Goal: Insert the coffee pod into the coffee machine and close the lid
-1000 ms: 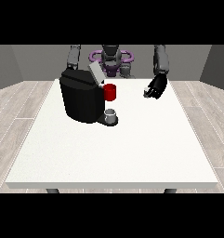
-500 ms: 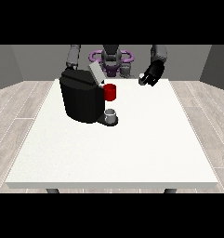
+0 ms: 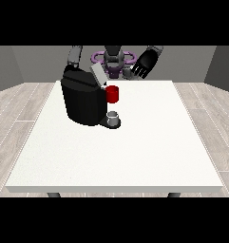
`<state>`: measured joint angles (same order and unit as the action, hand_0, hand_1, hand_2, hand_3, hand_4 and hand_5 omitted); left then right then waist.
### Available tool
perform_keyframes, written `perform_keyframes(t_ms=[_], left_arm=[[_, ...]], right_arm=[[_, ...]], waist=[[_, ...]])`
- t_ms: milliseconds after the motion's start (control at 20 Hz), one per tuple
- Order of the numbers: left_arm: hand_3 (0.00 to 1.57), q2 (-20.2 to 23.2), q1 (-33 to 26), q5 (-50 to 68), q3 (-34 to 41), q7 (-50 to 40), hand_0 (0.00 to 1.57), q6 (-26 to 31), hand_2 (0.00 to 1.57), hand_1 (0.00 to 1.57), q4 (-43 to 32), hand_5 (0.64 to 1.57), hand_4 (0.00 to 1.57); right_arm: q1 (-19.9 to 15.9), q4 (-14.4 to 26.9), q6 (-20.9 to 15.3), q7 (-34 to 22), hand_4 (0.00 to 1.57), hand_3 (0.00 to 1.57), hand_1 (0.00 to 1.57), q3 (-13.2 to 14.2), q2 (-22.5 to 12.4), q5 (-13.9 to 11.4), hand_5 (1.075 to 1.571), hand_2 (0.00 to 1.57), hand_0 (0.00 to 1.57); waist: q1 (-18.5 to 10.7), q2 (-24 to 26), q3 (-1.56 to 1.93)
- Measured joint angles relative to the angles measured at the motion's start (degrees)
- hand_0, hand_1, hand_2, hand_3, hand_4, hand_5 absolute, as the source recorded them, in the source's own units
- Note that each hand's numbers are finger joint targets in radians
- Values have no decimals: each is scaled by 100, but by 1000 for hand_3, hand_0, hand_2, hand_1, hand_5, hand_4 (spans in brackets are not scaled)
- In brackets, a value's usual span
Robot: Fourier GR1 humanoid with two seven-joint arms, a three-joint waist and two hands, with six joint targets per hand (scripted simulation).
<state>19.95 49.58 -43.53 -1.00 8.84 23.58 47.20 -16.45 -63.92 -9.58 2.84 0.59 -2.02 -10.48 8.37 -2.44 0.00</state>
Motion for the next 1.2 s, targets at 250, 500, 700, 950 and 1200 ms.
perform_keyframes(t_ms=[250, 500, 700, 950, 1200], left_arm=[[1256, 76, 555, 223, 421, -317, 1202, 165, 1240, 1202, -157, 1571, 491], [1266, 172, 1158, 326, 693, -659, 1174, 261, 1254, 1174, -317, 1571, 479], [1249, 298, 1432, 270, 738, -679, 1247, 231, 1299, 1247, -393, 1571, 479], [1261, 490, 1738, 263, 849, -636, 1290, 240, 1319, 1290, -557, 1571, 478], [1227, 547, 1952, 235, 882, -608, 1188, 203, 1266, 1188, -650, 1571, 471]], right_arm=[[-55, -219, 64, 121, 0, 0, 0, -91, 30, 69, 1571, 0, 0], [-336, -468, 55, -27, 0, 0, 0, -97, 20, 60, 1571, 0, 0], [-443, -605, -5, -37, 37, 0, 0, -85, -13, 9, 1571, 0, 0], [-674, -823, 16, -245, 186, 0, 0, -33, -81, 27, 1571, 0, 0], [-849, -864, -9, -239, 60, 0, 0, 95, -147, 76, 1571, 0, 0]], waist=[[292, -182, 1], [564, -386, 1], [689, -638, 1], [839, -897, 0], [902, -1186, 1]])
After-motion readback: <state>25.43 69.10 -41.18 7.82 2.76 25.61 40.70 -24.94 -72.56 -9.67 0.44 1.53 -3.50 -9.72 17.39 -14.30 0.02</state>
